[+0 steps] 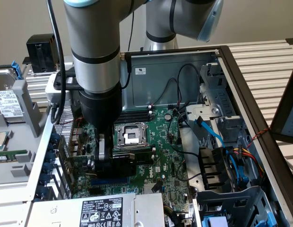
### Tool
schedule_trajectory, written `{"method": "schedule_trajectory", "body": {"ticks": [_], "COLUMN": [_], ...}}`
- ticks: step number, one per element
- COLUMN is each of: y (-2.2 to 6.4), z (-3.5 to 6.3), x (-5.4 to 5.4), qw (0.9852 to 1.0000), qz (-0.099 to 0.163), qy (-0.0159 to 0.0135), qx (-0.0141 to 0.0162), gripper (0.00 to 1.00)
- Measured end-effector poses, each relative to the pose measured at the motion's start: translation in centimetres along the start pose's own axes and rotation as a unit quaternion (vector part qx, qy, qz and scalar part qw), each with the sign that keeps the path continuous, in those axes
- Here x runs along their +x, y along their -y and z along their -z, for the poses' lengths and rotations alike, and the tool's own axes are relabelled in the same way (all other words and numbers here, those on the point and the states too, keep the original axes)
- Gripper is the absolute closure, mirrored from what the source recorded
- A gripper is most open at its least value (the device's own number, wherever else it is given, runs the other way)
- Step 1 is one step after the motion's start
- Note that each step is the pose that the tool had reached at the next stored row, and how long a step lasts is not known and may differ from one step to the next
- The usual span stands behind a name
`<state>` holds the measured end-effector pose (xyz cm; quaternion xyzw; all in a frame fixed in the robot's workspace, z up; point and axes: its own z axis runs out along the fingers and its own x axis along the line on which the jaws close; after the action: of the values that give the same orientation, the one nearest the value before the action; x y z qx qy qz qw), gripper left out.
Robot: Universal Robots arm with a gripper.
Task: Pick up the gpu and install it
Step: 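Insert the gpu into the slot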
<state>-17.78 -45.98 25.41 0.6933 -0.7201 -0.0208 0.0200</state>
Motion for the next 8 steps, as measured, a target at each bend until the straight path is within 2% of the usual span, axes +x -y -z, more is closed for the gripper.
{"method": "schedule_trajectory", "body": {"ticks": [8], "y": [-0.01], "z": [-0.04], "x": [0.06], "qw": [1.0], "qz": [0.0], "qy": [-0.0001], "qx": [-0.0002], "gripper": [0.73]}}
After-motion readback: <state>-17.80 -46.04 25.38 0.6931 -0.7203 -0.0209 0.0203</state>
